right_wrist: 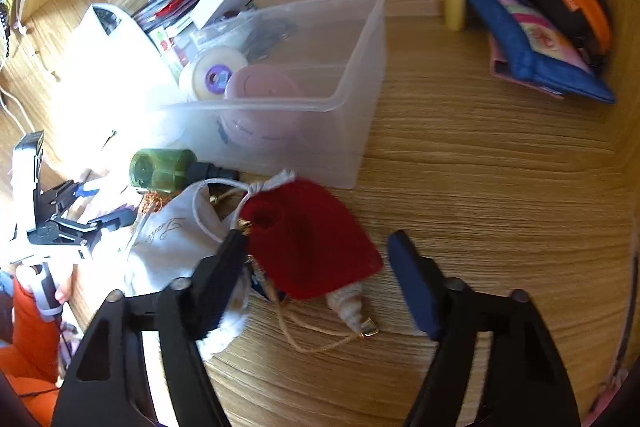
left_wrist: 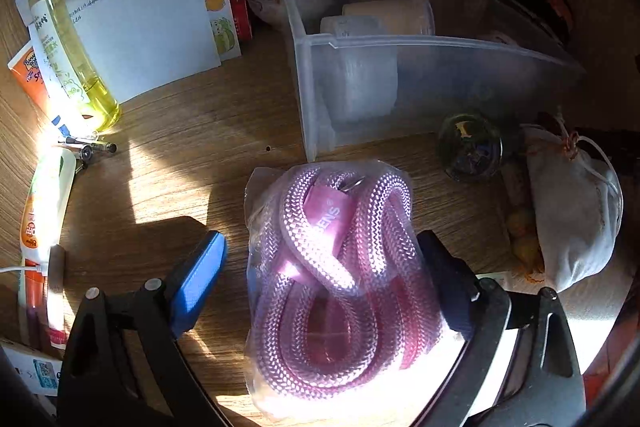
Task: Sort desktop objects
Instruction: 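Grasp the bagged pink rope with the left tool while the right tool grasps the red pouch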
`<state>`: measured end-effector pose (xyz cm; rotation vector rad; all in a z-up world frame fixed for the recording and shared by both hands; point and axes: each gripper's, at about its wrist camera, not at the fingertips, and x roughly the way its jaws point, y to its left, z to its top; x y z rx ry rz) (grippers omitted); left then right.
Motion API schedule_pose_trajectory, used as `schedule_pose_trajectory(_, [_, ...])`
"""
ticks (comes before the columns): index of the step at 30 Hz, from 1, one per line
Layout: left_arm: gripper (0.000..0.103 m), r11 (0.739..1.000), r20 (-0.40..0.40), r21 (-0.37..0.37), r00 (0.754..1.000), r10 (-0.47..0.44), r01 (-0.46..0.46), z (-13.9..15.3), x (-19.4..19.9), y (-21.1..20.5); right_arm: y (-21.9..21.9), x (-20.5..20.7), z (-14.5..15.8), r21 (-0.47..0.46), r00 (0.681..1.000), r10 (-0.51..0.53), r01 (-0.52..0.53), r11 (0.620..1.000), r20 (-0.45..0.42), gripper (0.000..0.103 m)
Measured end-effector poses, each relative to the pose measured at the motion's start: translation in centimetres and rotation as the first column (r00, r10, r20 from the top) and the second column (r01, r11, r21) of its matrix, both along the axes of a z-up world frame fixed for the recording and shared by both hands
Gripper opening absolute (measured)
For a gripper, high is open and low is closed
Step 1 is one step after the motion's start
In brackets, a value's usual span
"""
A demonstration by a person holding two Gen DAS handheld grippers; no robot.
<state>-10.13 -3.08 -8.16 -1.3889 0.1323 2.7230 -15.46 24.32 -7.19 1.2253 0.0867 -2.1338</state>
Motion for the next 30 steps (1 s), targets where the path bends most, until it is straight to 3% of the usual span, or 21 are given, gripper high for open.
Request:
schedule_pose_trajectory(4, [0.074,1.0,-0.026,-0.006,1.0,0.004,-0.004,0.3,0.4,0.1,-0.6,0.0,0.0,0.007,1.0,0.008,-0.008,1.0,-0.008,0.057])
schedule_pose_trajectory(7, [0.067,1.0,-0.033,-0.005,0.999,0.011,-0.011,0.5,0.5,-0.1,-0.7,0.1,0.1,-0.007,1.0,0.006,-0.006,1.0,-0.01,0.052])
schedule_pose_trajectory(9, [0.064,1.0,-0.043,-0.015,0.999,0.018,-0.019,0.6,0.6,-0.1,-0.5,0.6,0.4,-0.013,1.0,0.012,-0.012,1.0,-0.026,0.044])
schedule_pose_trajectory(13, [0.061,1.0,-0.064,-0.025,0.998,0.017,-0.019,0.6,0.8,-0.5,-0.1,1.4,1.4,-0.054,0.999,0.035,-0.037,0.998,-0.04,0.015])
schedule_pose_trajectory(14, [0.06,0.999,-0.07,-0.024,0.997,0.021,-0.023,0.7,1.0,-0.6,-0.2,1.6,1.5,-0.059,0.998,0.04,-0.042,0.997,-0.039,0.013])
schedule_pose_trajectory(19, [0.057,0.998,-0.094,0.03,0.994,0.06,-0.057,1.4,1.9,-1.4,0.0,2.1,1.7,-0.048,0.999,0.02,-0.022,0.999,-0.047,0.013])
schedule_pose_trajectory(21, [0.057,0.996,-0.107,0.049,0.991,0.077,-0.072,1.7,2.2,-1.7,0.3,2.2,1.8,-0.031,0.998,0.019,-0.02,0.999,-0.053,0.017])
schedule_pose_trajectory(26, [0.057,0.992,-0.136,0.095,0.986,0.096,-0.083,2.4,3.3,-2.1,0.1,2.0,1.5,0.016,0.998,0.0,0.001,1.0,-0.071,0.038])
schedule_pose_trajectory(30, [0.057,0.991,-0.162,0.111,0.982,0.095,-0.078,3.1,3.6,-2.0,-0.6,1.7,1.0,0.027,0.998,0.019,-0.018,0.999,-0.067,0.039])
